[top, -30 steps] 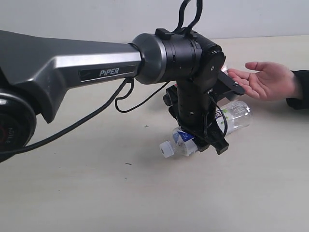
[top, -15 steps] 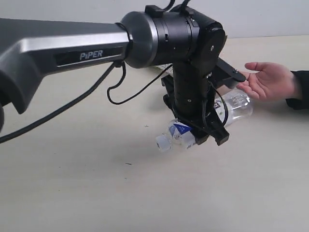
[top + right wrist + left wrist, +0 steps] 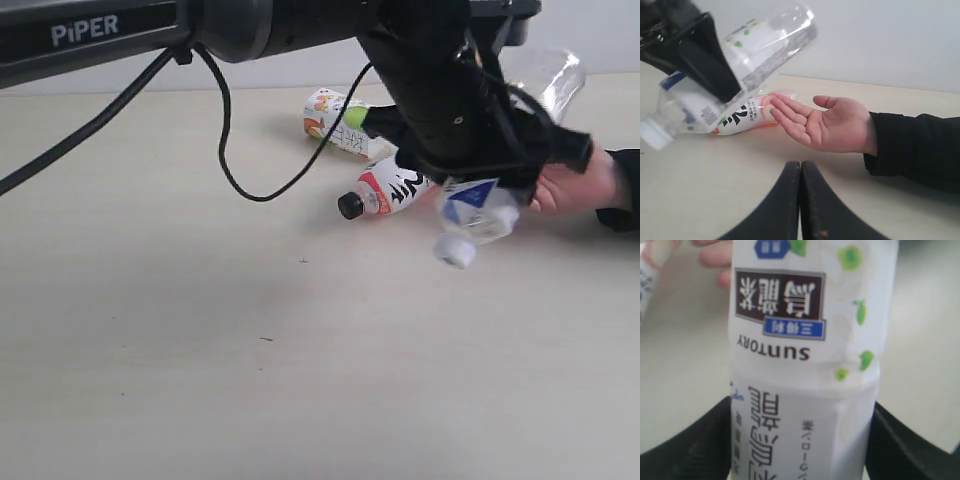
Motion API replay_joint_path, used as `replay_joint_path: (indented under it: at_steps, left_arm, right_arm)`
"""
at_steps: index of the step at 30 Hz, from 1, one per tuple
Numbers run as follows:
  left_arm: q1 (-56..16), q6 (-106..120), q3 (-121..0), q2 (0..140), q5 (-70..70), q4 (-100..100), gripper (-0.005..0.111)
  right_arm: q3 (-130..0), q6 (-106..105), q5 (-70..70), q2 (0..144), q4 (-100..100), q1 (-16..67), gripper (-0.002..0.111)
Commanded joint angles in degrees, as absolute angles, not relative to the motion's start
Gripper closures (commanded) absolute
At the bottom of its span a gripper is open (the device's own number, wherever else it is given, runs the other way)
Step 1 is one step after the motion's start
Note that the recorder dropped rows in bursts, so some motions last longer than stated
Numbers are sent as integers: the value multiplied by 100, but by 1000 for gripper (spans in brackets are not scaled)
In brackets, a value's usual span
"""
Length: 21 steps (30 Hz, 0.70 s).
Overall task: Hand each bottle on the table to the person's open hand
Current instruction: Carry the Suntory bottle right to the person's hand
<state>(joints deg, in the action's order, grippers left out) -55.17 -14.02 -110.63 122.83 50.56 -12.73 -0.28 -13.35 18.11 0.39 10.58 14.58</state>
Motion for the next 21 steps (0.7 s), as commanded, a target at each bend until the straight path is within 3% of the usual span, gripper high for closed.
replay_joint_path:
  at_steps: [1,18,21]
  left_arm:
    - [-5528,-1219,-11435,12260,4322,-2600,107]
    - [-5172,-1544,-11742,13160,3163,-4004,107]
    - [-5146,-1544,-11742,13323,3076,-4124,103]
  right_arm:
    - [0,-1336,1761,0,1060,1463,108]
    - [0,-1336,1761,0,1060,1463,108]
    - [0,-1336,1761,0,1060,1463,108]
